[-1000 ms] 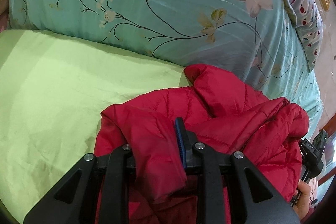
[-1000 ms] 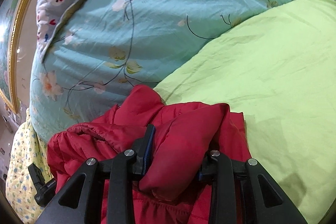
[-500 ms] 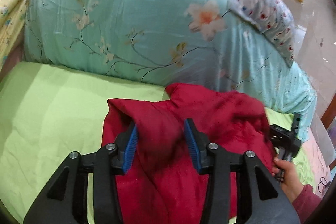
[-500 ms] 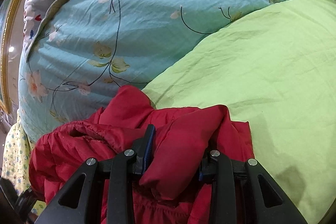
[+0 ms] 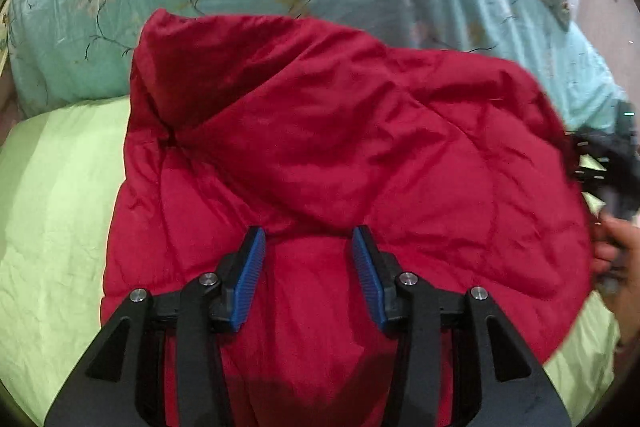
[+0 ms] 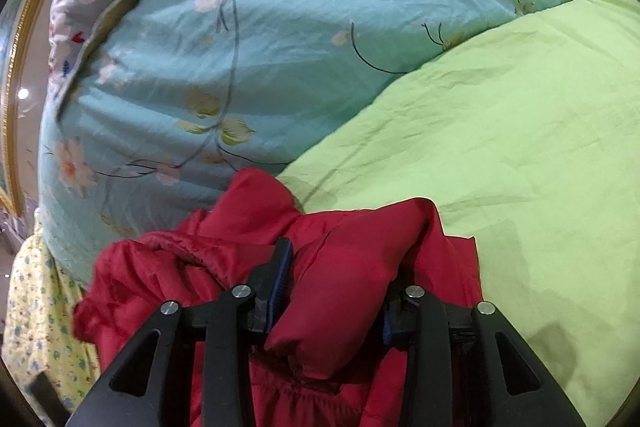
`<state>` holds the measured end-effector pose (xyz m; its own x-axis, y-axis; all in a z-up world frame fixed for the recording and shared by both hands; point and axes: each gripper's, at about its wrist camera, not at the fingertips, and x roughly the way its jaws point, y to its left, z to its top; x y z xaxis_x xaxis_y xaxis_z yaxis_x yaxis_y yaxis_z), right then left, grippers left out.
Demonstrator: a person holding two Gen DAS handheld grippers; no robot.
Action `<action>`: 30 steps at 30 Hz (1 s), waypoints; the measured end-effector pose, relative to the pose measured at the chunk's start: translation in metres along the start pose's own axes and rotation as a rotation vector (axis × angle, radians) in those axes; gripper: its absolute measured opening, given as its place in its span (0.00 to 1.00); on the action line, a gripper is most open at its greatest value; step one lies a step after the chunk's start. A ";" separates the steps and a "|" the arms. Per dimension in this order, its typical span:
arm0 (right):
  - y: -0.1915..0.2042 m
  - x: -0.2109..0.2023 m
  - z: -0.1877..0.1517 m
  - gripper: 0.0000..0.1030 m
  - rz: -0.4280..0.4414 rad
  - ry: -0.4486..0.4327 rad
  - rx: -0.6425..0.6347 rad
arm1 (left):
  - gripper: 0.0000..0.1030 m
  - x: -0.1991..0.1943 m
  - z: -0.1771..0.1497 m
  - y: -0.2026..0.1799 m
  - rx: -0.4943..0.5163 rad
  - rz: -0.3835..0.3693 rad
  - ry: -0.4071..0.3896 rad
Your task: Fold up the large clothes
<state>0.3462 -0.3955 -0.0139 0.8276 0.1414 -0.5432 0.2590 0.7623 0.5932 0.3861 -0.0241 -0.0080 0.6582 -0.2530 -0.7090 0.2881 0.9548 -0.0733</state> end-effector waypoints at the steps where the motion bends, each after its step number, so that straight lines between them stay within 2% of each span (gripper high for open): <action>1: 0.002 -0.008 0.002 0.48 0.015 0.001 -0.004 | 0.45 0.003 0.002 -0.001 0.002 0.024 -0.002; 4: 0.010 -0.036 0.003 0.66 0.029 -0.040 -0.038 | 0.45 0.009 0.009 -0.003 -0.001 0.059 -0.001; 8: 0.034 -0.071 -0.009 0.68 0.054 -0.087 -0.171 | 0.45 0.015 0.012 -0.006 -0.011 0.079 -0.006; 11: 0.065 -0.061 -0.032 0.68 0.033 0.003 -0.357 | 0.45 0.018 0.014 -0.009 -0.005 0.089 -0.004; 15: 0.083 -0.023 -0.054 0.67 -0.072 0.126 -0.512 | 0.45 0.024 0.021 -0.009 -0.007 0.089 0.002; 17: 0.073 -0.004 -0.057 0.67 -0.120 0.173 -0.498 | 0.45 0.022 0.023 0.001 -0.015 0.091 -0.001; 30: 0.049 0.041 -0.035 0.69 -0.147 0.178 -0.389 | 0.45 0.064 0.039 0.026 -0.088 0.095 0.053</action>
<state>0.3755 -0.3299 -0.0279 0.6887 0.0944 -0.7189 0.1328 0.9583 0.2530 0.4623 -0.0216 -0.0278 0.6416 -0.1540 -0.7515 0.1624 0.9847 -0.0632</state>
